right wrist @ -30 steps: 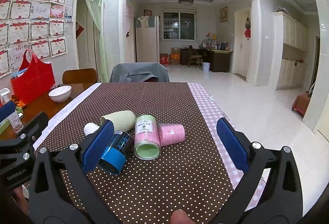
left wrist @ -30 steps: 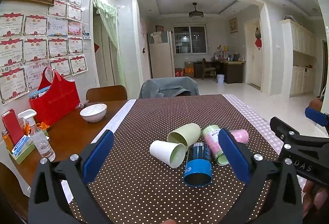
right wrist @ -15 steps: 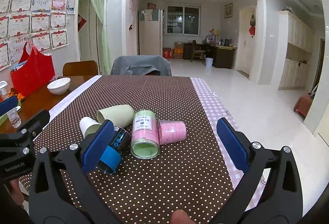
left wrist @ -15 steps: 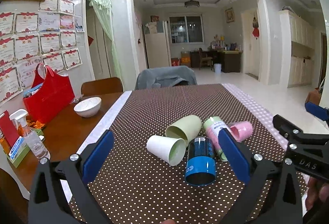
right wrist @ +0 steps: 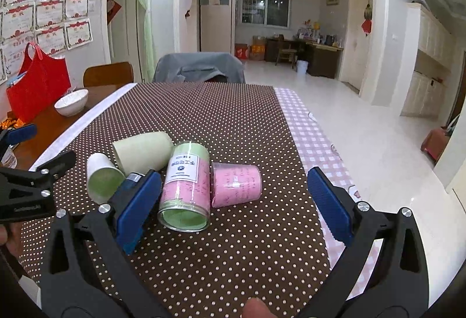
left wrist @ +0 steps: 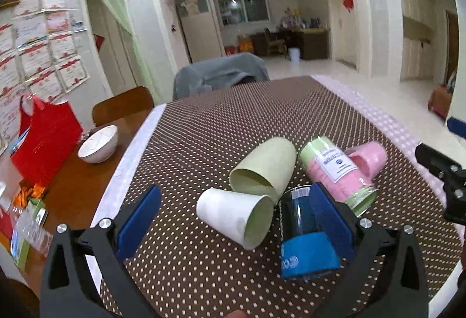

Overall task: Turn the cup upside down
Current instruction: 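Move the left tool to the lying pale green cup and close on it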

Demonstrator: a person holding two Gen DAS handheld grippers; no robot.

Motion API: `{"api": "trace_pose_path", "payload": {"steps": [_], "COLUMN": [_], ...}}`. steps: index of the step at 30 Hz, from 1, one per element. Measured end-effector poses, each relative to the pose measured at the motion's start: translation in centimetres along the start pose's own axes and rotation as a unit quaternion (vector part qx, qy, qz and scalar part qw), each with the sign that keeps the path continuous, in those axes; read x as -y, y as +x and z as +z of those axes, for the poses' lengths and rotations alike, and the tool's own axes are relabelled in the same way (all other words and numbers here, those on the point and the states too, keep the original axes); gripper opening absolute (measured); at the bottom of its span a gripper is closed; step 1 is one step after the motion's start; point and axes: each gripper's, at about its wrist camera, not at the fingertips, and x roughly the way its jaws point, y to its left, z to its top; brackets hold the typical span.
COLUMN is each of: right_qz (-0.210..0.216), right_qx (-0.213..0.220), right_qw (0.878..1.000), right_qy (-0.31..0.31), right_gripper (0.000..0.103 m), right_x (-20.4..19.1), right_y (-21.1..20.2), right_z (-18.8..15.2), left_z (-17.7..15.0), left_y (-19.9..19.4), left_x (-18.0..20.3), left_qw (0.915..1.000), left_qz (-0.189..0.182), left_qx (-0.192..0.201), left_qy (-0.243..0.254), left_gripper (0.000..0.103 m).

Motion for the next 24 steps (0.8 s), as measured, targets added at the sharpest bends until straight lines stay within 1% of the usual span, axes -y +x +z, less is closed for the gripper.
{"api": "trace_pose_path", "payload": {"steps": [4, 9, 11, 14, 17, 19, 21, 24], "right_qz": [0.010, 0.014, 0.016, 0.019, 0.021, 0.022, 0.023, 0.024], "right_qx": [-0.023, -0.046, -0.055, -0.067, -0.075, -0.079, -0.086, -0.092], "right_qw": [1.000, 0.999, 0.998, 0.998, 0.997, 0.997, 0.996, 0.995], "right_qy": [0.000, -0.002, -0.001, -0.002, -0.002, 0.001, 0.006, 0.013], "right_gripper": [0.098, 0.098, 0.098, 0.098, 0.098, 0.098, 0.098, 0.098], "right_x": [-0.2, -0.3, -0.4, -0.4, -0.3, -0.4, -0.2, -0.1], "right_y": [2.3, 5.0, 6.0, 7.5, 8.8, 9.5, 10.1, 10.8], "right_z": [0.4, 1.1, 1.4, 1.9, 2.3, 2.3, 2.4, 2.4], "left_z": [1.1, 2.5, 3.0, 3.8, 4.2, 4.3, 4.3, 4.3], "left_y": [4.0, 7.9, 9.5, 12.0, 14.4, 16.0, 17.1, 18.4], "left_x": [0.0, 0.6, 0.8, 0.7, 0.8, 1.0, 1.1, 1.4], "left_qw": [0.9981, 0.9939, 0.9910, 0.9858, 0.9788, 0.9723, 0.9679, 0.9635], "left_qz": [-0.040, -0.045, -0.056, -0.068, -0.081, -0.092, -0.108, -0.119], "left_qx": [-0.047, -0.090, -0.109, -0.141, -0.177, -0.202, -0.215, -0.227], "left_qy": [0.011, 0.045, 0.055, 0.062, 0.066, 0.073, 0.073, 0.077], "left_gripper": [0.099, 0.099, 0.099, 0.099, 0.099, 0.099, 0.099, 0.099]}}
